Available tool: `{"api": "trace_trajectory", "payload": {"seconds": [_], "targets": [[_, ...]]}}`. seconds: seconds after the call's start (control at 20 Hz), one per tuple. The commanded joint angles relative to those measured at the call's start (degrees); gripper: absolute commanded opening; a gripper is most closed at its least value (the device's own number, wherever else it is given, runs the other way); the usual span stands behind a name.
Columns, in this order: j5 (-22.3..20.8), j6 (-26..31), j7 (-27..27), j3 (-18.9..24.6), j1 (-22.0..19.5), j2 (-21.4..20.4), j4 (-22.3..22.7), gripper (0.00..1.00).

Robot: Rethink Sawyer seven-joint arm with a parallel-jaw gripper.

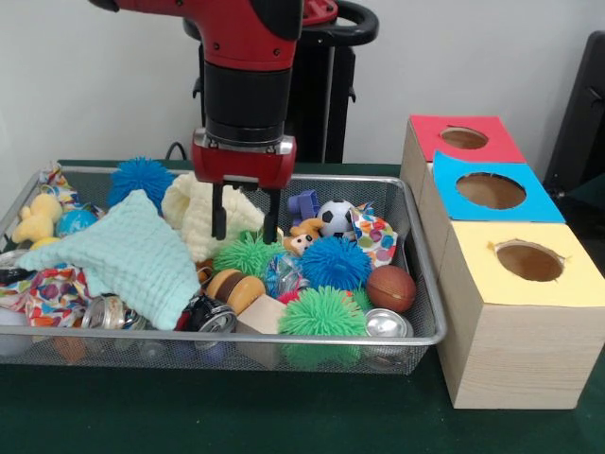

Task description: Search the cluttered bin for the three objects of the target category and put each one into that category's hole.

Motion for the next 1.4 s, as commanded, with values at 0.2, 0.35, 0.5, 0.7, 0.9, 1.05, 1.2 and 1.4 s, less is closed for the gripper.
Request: {"api": "trace_trajectory", "payload": {"seconds": [0.2, 0.35, 0.5, 0.7, 0.9, 1.05, 1.2, 1.4], "targets": [[4.94, -3.32, 13.53, -2.33, 4.48, 2.24, -2.03, 1.0], [5.94, -4.18, 12.72, -2.0, 4.69, 4.06, -3.21, 1.0], [6.82, -5.53, 12.35, -2.01, 5.16, 6.32, -4.76, 1.0], [7.32, -4.72, 10.46, -1.69, 4.98, 8.04, -7.25, 1.0], [7.01, -4.42, 8.11, -0.94, 4.21, 10.06, -9.25, 1.0], [6.49, -4.59, 7.07, -0.48, 3.74, 10.84, -9.21, 1.0], [6.06, -4.34, 6.17, 0.16, 3.05, 11.31, -8.82, 1.0], [5.55, -4.58, 6.31, -0.07, 3.24, 11.09, -7.54, 1.0]]}}
